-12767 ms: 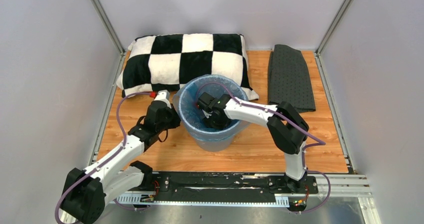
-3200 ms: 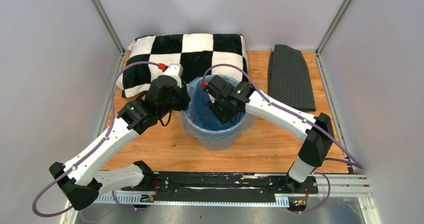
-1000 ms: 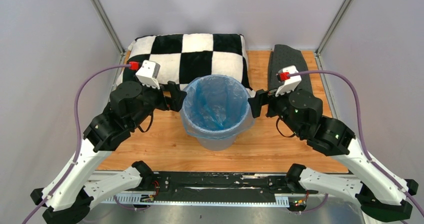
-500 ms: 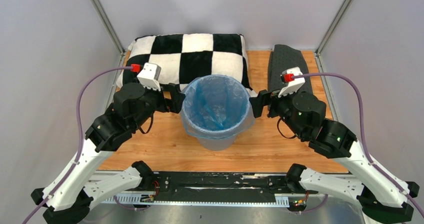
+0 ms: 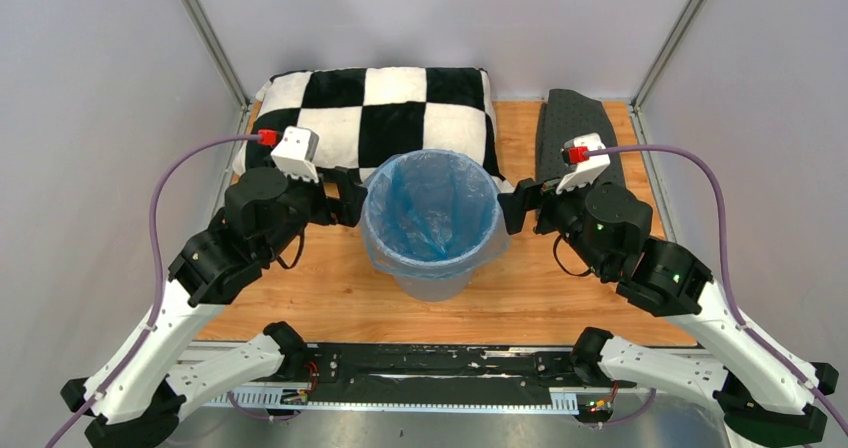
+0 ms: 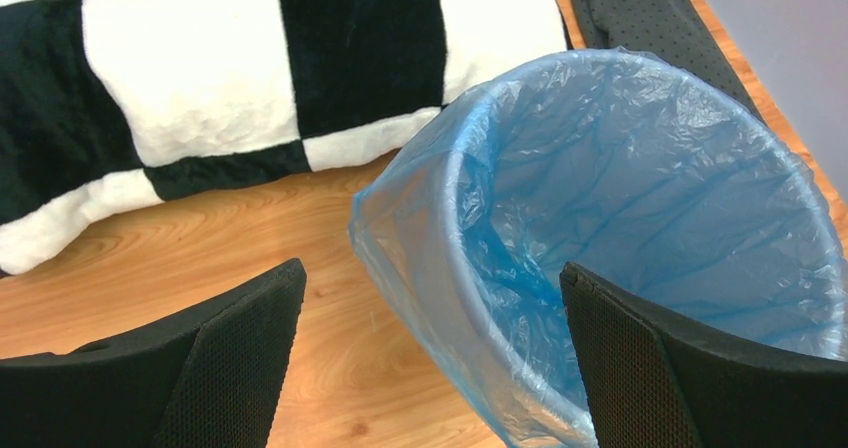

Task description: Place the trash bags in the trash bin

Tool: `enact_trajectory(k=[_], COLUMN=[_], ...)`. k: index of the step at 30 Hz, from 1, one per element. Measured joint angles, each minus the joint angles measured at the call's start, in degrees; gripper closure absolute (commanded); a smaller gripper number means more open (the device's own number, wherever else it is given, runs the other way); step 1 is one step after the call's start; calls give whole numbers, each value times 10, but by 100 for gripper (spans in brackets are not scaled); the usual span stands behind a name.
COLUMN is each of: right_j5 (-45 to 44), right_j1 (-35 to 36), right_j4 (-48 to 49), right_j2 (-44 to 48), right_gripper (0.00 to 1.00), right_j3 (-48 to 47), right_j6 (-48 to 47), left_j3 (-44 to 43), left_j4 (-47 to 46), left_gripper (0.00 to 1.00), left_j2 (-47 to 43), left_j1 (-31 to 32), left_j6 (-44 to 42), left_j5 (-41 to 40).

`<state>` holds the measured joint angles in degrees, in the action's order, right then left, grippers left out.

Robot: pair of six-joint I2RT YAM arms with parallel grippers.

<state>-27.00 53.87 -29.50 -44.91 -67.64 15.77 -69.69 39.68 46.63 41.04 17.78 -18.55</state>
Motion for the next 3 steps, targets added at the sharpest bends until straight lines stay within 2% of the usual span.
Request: enact_trajectory(k=[3], right_j5=[0], right_j1=[0], right_j4=[0], right_j2=[0], right_gripper=[0], right_j3=[0], right_j6=[0], left_j3=[0], left_j4=[1], left_gripper=[0], left_j2=[-3], left_j1=[0], left_j6=[0], left_j5=[-2])
